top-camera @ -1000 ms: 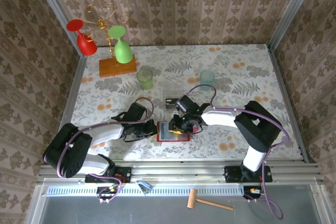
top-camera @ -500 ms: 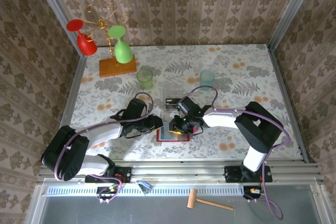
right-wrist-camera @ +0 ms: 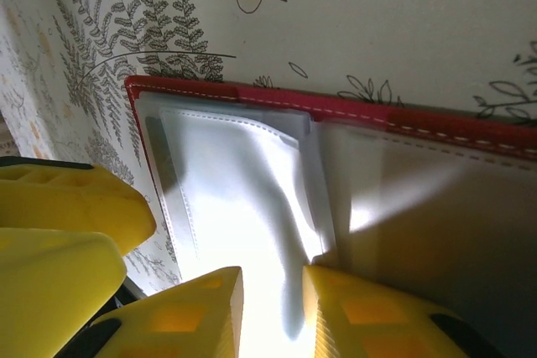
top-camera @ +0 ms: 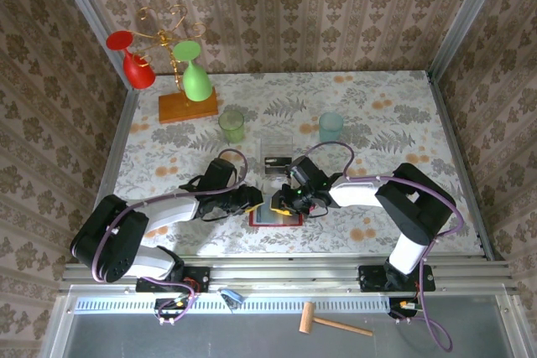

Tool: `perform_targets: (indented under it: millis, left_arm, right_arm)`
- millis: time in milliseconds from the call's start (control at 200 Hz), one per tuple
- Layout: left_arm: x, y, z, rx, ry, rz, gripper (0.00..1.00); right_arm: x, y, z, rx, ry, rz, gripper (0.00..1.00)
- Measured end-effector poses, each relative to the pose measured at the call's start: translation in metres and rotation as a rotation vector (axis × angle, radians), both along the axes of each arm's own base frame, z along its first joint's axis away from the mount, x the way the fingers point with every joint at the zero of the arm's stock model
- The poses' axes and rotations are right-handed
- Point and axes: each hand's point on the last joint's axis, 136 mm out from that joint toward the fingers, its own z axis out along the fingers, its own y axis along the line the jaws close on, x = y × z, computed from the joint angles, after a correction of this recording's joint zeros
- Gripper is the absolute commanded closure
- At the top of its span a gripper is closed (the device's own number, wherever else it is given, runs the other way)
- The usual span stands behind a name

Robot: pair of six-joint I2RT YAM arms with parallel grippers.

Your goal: Take the credit cards out of the card holder

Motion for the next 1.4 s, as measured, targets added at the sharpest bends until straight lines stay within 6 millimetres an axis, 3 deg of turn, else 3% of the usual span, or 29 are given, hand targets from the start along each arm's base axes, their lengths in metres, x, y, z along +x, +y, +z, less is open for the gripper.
perform_targets:
  millis: [560,1400]
  left_arm:
    - [-0.005,-0.002,-0.007,0.044,0.034,-0.032,0.67]
    - [-0.001,-0.018,-0.002,0.006,0.026,-0.051,0.71]
  right_arm:
    - [0.003,-0.002,0.003,0.127,0.011,-0.040,0.76]
    - [0.004,-0.003,0.004,0.146,0.011,-0.043,0.73]
